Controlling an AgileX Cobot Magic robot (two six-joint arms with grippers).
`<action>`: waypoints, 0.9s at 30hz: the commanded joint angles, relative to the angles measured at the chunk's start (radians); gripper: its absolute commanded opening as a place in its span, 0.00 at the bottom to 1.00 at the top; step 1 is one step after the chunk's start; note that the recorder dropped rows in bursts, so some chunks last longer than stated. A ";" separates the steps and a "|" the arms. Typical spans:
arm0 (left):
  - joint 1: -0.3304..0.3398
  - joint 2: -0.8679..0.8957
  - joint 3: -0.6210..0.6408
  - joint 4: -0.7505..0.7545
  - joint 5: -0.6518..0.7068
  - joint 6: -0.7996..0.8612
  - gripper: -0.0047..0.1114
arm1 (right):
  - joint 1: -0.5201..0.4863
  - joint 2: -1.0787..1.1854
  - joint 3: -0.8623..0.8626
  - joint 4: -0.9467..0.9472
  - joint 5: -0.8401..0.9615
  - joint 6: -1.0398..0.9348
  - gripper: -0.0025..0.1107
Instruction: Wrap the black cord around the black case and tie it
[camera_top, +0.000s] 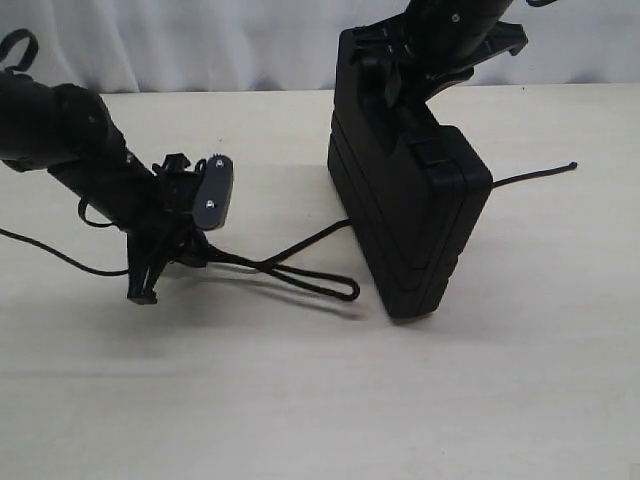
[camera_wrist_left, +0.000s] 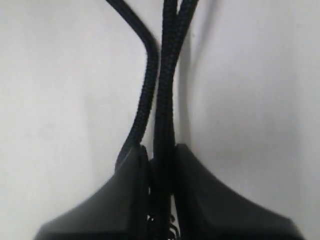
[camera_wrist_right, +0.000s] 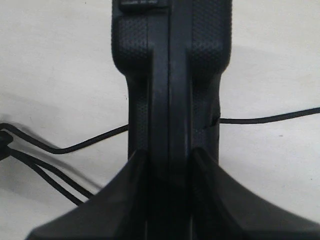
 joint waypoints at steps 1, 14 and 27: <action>0.006 -0.065 0.001 -0.109 -0.016 -0.075 0.04 | 0.002 -0.007 0.000 0.008 0.025 -0.017 0.06; 0.084 -0.081 -0.012 -0.558 -0.119 0.050 0.04 | 0.002 -0.007 0.000 0.008 0.031 -0.017 0.06; 0.084 -0.110 -0.113 -0.546 0.097 0.053 0.04 | 0.002 -0.007 0.000 0.008 0.020 -0.022 0.06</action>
